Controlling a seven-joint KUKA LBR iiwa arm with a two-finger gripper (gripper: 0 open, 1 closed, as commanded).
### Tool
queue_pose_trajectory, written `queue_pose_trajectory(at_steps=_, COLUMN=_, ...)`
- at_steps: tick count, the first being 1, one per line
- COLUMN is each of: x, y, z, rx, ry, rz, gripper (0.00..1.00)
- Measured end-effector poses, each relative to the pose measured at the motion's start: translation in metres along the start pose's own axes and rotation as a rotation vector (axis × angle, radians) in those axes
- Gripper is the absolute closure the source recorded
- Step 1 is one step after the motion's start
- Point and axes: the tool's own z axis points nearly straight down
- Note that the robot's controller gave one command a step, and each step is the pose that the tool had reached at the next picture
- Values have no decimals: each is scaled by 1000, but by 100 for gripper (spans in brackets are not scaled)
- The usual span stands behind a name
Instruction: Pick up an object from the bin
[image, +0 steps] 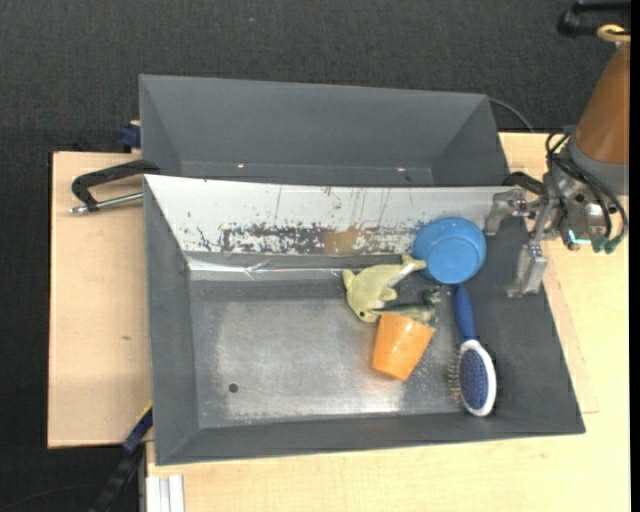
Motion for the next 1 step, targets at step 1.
queue_pose_trajectory(at_steps=1, x=0, y=73, z=79, rx=-4, ry=1, rz=26, gripper=0)
